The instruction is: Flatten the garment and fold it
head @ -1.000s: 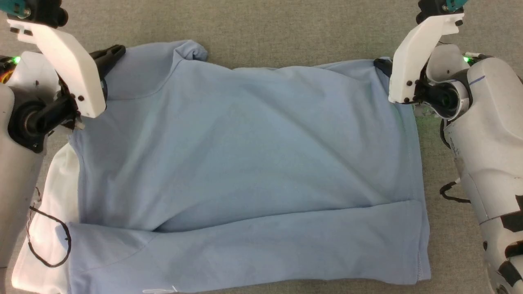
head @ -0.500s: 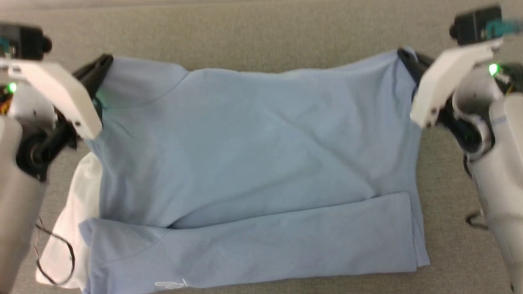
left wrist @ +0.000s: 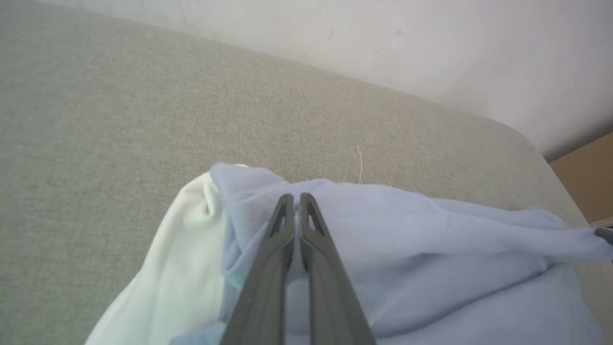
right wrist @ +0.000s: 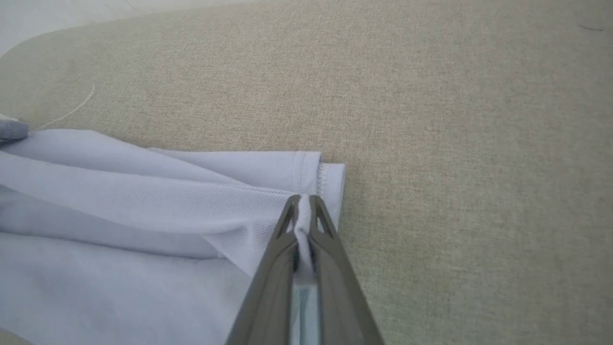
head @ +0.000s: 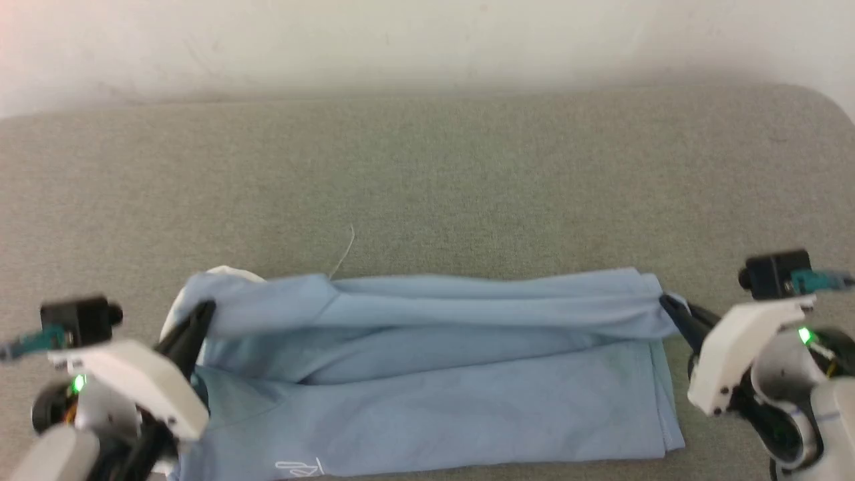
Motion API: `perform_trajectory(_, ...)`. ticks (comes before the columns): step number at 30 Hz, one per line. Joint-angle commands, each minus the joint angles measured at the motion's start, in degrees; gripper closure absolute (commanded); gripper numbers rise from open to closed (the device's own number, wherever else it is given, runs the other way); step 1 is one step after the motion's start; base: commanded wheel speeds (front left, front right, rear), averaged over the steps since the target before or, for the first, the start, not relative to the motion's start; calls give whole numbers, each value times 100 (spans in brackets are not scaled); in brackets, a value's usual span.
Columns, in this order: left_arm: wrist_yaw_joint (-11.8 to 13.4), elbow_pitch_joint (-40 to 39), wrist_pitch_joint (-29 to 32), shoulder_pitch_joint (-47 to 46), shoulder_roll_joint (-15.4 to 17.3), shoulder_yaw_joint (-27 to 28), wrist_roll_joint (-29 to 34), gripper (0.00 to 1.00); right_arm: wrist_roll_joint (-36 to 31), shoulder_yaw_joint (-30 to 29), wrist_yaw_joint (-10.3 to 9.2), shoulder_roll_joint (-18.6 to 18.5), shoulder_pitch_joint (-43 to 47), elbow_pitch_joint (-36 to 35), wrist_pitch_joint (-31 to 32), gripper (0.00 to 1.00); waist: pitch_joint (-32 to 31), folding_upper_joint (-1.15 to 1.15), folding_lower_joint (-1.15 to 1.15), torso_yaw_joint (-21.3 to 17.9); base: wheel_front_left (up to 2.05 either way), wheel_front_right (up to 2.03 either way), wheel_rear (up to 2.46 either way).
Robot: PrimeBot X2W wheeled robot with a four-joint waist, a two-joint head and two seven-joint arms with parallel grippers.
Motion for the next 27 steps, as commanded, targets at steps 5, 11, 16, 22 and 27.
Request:
perform_trajectory(5, 354, -455, -120, 915, -68, 19, -131, 100, -87, -354, -4, 269, 780, -438, 66, 94, -214, 0, 2, 116, 0, 0, 0)
perform_trajectory(11, 435, -307, -369, 1244, -347, -29, -198, 0, -309, -589, -4, 598, 1332, -472, -93, 0, -228, 0, 2, 84, 0, 0, 0)
perform_trajectory(16, 501, -266, -764, 1331, -446, -10, 14, 0, -387, -679, -4, 752, 1634, -602, -191, 0, -277, 0, 2, 76, 0, 0, 0)
perform_trajectory(22, 664, -327, -1910, 1302, -538, 83, 815, 0, -666, -1048, -4, 842, 1932, -1362, -350, 0, -426, 0, 2, 144, 0, 0, 0)
perform_trajectory(27, 718, -351, -2243, 1081, -728, 22, 1416, 0, -758, -1369, -4, 784, 1775, -1432, -83, 0, -512, 0, 2, 281, 0, 0, 0)
